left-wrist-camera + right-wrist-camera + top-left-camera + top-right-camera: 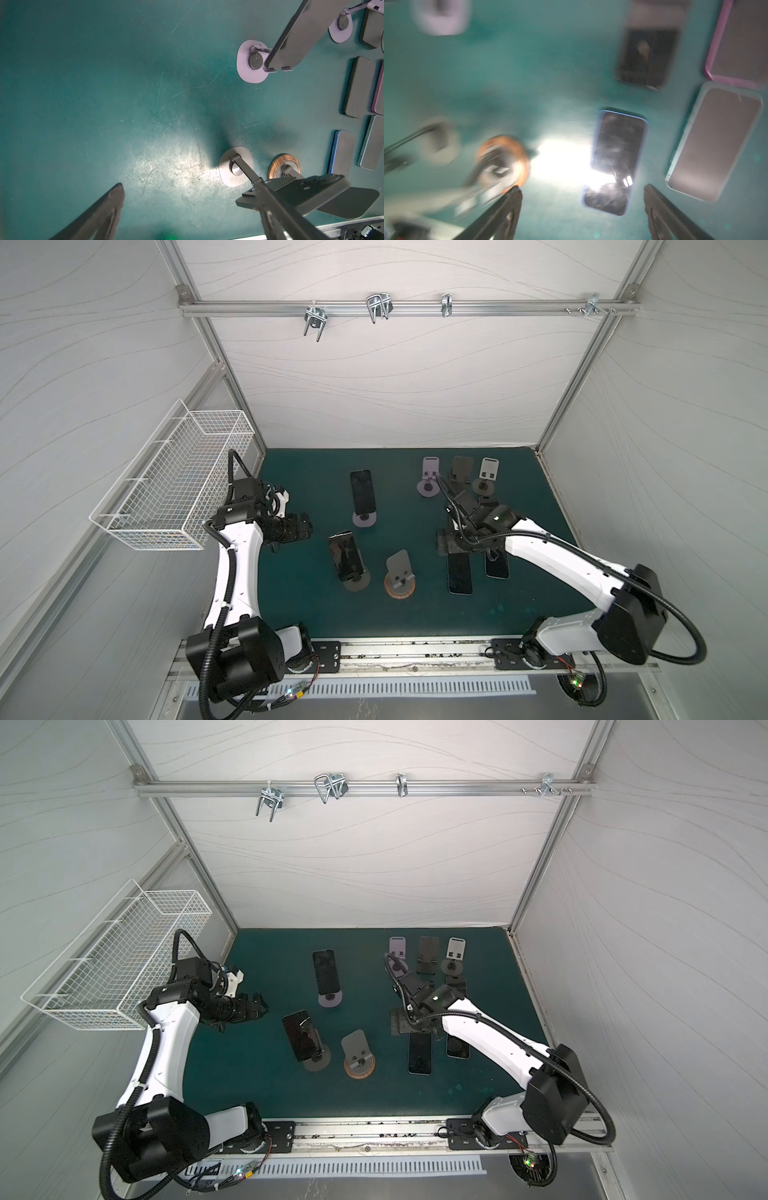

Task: Remove the phone from the phone stand
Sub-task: Pick up the phone stand from the bottom-center of the table.

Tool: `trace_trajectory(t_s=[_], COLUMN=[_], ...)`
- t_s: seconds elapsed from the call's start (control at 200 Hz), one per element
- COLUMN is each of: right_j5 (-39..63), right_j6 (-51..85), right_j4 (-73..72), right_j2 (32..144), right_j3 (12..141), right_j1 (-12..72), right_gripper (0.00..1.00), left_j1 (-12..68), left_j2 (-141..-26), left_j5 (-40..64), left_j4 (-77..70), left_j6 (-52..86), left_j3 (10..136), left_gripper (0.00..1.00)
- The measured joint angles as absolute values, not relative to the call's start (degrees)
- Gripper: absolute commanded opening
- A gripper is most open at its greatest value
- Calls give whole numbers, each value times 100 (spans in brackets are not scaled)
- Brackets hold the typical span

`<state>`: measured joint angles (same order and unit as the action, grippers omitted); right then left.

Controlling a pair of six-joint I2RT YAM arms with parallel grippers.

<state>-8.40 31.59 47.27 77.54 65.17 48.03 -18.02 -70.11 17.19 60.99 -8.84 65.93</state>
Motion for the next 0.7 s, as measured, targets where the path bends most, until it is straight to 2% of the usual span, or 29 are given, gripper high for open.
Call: trace_trajectory(t_s=[0.175, 0.295, 0.525, 0.7], right_j5=[-1000, -1059, -1214, -1466], right_j6=[2893, 2842, 2753, 2709], right_j4=[4720, 4676, 4027, 3297], right_j2=[7485, 7472, 7555, 8156], right_j3=[6676, 6663, 6412, 6346], right_j1=[6173, 6779, 7089, 7091], right_gripper=[97, 99, 99, 99], left_j1=[-1802, -1802, -1802, -1802], left_j2=[-7011, -7011, -7011, -7011], left_j5=[1702, 1671, 1651, 1649], left_j4=[6099, 6099, 6097, 6097], left_j6=[-880, -880, -878, -878], left_j3=[6593, 6593, 6593, 6593], left_gripper=[99, 99, 99, 99])
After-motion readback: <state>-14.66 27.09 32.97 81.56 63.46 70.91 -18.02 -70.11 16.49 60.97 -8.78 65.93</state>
